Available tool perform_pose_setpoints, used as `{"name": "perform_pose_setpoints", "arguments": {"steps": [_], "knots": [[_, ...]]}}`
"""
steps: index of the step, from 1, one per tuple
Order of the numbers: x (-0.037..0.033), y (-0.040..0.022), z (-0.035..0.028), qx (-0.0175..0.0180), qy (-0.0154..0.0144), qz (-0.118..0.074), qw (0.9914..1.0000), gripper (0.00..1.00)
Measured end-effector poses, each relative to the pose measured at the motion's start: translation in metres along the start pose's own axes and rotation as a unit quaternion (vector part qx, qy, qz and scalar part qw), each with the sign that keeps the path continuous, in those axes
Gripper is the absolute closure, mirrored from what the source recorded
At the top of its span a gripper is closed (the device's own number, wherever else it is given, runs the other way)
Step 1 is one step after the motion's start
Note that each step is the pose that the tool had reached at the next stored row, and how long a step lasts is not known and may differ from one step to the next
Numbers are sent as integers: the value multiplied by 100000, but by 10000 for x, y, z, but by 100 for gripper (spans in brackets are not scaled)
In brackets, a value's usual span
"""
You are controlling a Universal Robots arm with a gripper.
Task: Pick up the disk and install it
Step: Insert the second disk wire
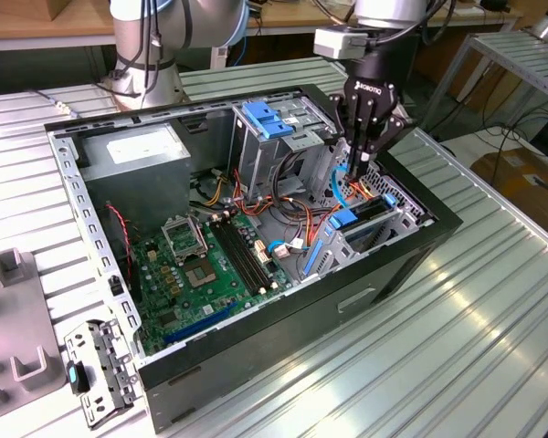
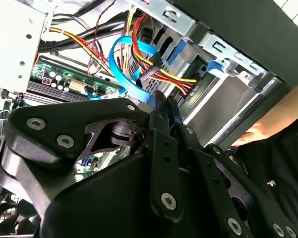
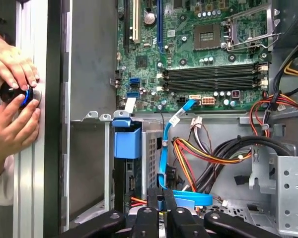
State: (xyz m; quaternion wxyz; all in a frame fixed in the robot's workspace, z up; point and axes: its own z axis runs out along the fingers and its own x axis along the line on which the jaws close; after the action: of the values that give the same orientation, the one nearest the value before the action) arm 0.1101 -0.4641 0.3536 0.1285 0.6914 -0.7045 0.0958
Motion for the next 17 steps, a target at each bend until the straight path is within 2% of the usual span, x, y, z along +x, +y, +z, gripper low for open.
{"name": "perform_pose_setpoints", "arguments": {"steps": [1,2,4,5,6,8,9,11,12,13,14,15,17], "knots": [[-3,10,7,190,-321,-207,99999,84],[-2,35,13,639,-442,-280,99997,84],[-3,136,28,1342,-459,-52,99990,84],[-1,152,32,1714,-507,63,99984,84],[3,159,36,2016,-811,109,99976,84],[28,162,46,2563,-2235,86,99942,84],[65,165,69,2837,-2798,83,99921,84],[115,167,109,3275,-2810,215,99907,84],[118,171,117,3860,-2823,361,99885,84],[119,174,117,4814,-2743,520,99845,84],[121,207,127,5826,-2797,753,99788,84],[131,232,134,6034,-2805,816,99775,84],[155,250,149,6181,-2819,862,99765,84]]}}
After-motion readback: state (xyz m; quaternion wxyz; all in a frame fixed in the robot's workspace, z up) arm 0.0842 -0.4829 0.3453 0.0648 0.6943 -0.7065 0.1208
